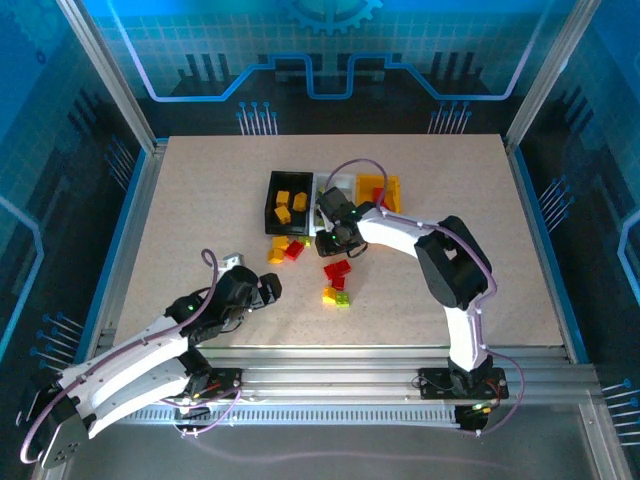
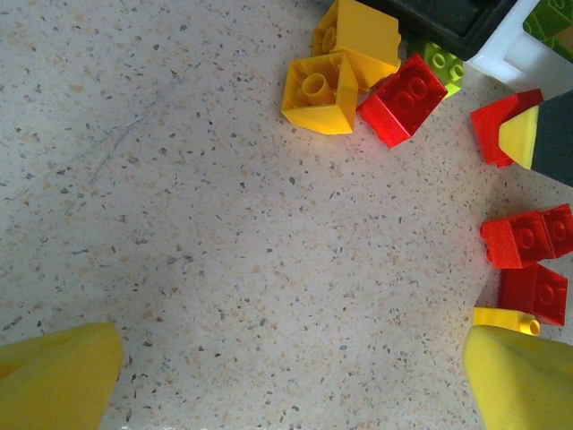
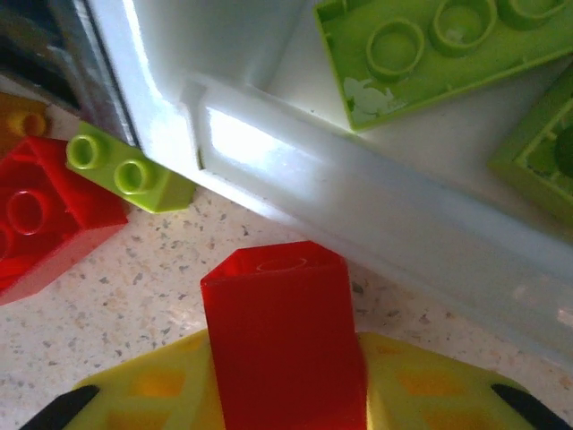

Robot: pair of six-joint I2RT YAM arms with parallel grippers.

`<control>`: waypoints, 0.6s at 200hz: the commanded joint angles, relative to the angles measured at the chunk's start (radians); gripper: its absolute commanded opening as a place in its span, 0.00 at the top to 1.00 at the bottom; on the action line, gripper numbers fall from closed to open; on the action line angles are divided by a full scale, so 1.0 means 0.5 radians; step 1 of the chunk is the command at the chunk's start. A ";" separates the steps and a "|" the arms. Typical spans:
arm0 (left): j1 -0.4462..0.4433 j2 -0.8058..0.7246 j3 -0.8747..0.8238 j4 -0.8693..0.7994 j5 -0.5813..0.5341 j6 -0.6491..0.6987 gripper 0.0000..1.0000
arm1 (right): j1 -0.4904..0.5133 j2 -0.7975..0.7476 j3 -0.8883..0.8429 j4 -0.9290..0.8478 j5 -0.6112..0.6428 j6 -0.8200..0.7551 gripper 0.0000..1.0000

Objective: Sort the legos into containers by color

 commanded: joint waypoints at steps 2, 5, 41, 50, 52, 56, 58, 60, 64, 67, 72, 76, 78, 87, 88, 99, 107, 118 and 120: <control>0.017 -0.023 0.091 -0.014 -0.019 0.077 0.01 | 0.042 -0.325 -0.099 0.060 0.012 0.000 0.65; 0.017 -0.023 0.095 -0.007 -0.014 0.083 0.01 | 0.040 -0.352 -0.117 0.062 0.025 0.003 0.65; 0.019 -0.002 0.163 0.093 0.031 0.177 0.01 | -0.081 -0.737 -0.251 -0.034 0.253 0.067 0.65; 0.020 0.016 0.186 0.112 0.047 0.203 0.01 | -0.143 -0.768 -0.243 -0.105 0.322 0.100 0.64; 0.022 0.021 0.193 0.115 0.047 0.205 0.01 | -0.173 -0.768 -0.237 -0.124 0.335 0.107 0.64; 0.019 0.029 0.204 0.122 0.054 0.215 0.01 | -0.204 -0.762 -0.222 -0.157 0.355 0.127 0.64; 0.019 0.033 0.209 0.124 0.054 0.221 0.01 | -0.221 -0.755 -0.215 -0.177 0.357 0.139 0.64; 0.021 0.038 0.215 0.125 0.052 0.225 0.01 | -0.246 -0.753 -0.205 -0.192 0.357 0.149 0.64; 0.020 0.048 0.223 0.130 0.056 0.230 0.01 | -0.300 -0.741 -0.191 -0.216 0.347 0.169 0.64; 0.022 0.055 0.231 0.133 0.056 0.235 0.01 | -0.320 -0.725 -0.183 -0.226 0.332 0.180 0.64; 0.021 0.065 0.238 0.139 0.059 0.241 0.01 | -0.363 -0.704 -0.171 -0.228 0.309 0.193 0.64; 0.020 0.075 0.242 0.145 0.065 0.244 0.01 | -0.399 -0.682 -0.157 -0.228 0.300 0.200 0.64; 0.022 0.077 0.243 0.149 0.068 0.246 0.01 | -0.412 -0.669 -0.150 -0.230 0.304 0.203 0.64; 0.022 0.093 0.243 0.169 0.082 0.256 0.01 | -0.460 -0.597 -0.097 -0.260 0.326 0.210 0.64; 0.020 0.096 0.243 0.170 0.083 0.255 0.01 | -0.466 -0.589 -0.089 -0.263 0.328 0.209 0.63; 0.023 0.119 0.245 0.186 0.109 0.269 0.01 | -0.511 -0.496 0.016 -0.294 0.340 0.201 0.63; 0.022 0.139 0.249 0.186 0.125 0.276 0.01 | -0.540 -0.419 0.085 -0.318 0.342 0.199 0.63; 0.023 0.160 0.251 0.194 0.156 0.287 0.01 | -0.573 -0.318 0.177 -0.347 0.322 0.194 0.62; 0.023 0.164 0.252 0.197 0.169 0.290 0.01 | -0.577 -0.303 0.197 -0.352 0.325 0.192 0.62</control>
